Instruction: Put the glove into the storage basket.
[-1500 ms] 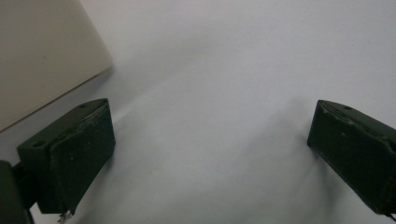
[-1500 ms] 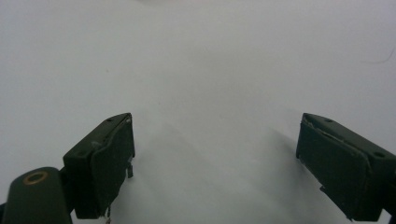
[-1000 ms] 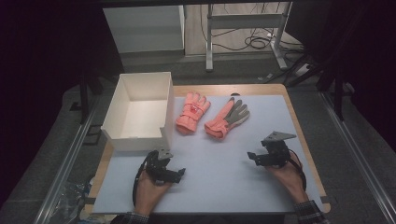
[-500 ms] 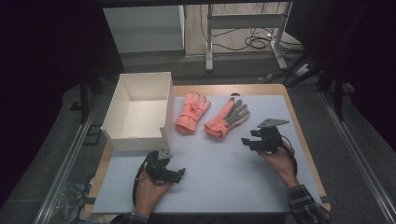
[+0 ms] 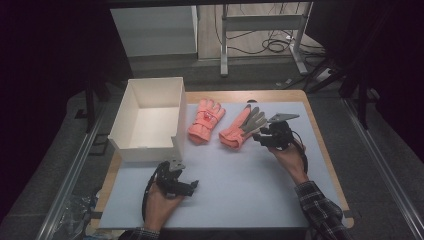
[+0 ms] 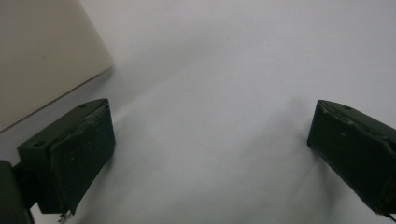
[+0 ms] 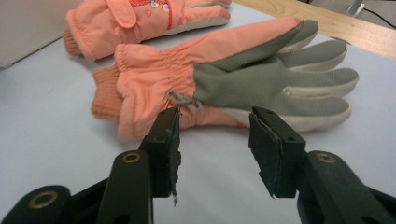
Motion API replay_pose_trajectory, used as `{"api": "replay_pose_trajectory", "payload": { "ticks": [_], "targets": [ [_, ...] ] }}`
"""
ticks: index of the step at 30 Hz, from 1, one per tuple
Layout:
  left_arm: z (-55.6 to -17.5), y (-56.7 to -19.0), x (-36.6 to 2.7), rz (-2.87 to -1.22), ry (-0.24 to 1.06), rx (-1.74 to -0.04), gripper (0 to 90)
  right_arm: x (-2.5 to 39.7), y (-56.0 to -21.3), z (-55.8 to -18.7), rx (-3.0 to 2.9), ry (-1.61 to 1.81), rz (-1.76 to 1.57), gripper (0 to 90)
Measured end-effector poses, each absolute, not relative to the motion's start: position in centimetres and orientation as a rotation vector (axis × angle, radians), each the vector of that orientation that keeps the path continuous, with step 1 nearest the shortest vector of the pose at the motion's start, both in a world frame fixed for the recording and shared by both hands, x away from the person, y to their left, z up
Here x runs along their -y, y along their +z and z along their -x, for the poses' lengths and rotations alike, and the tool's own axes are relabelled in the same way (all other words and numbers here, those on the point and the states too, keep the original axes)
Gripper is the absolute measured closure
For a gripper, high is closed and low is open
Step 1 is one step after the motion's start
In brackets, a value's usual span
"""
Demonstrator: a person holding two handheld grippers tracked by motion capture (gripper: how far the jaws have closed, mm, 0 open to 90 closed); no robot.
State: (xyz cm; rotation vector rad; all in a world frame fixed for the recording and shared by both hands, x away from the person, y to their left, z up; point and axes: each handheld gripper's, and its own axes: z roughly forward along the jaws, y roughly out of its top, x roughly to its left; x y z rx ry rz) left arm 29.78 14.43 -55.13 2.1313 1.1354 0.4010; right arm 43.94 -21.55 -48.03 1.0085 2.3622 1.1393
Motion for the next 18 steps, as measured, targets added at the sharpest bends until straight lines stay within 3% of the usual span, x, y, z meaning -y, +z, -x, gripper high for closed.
{"api": "replay_pose_trajectory", "payload": {
  "ticks": [11,18],
  "targets": [
    [-29.8,-55.1,-14.4,-2.133,0.400,-1.135,0.6,19.7,-47.7,-47.0,-2.358,1.106,-1.013,62.3],
    [-29.8,-55.1,-14.4,-2.132,0.401,-1.134,0.6,18.5,-48.2,-48.7,-2.351,1.080,-1.044,51.8]
  ]
}}
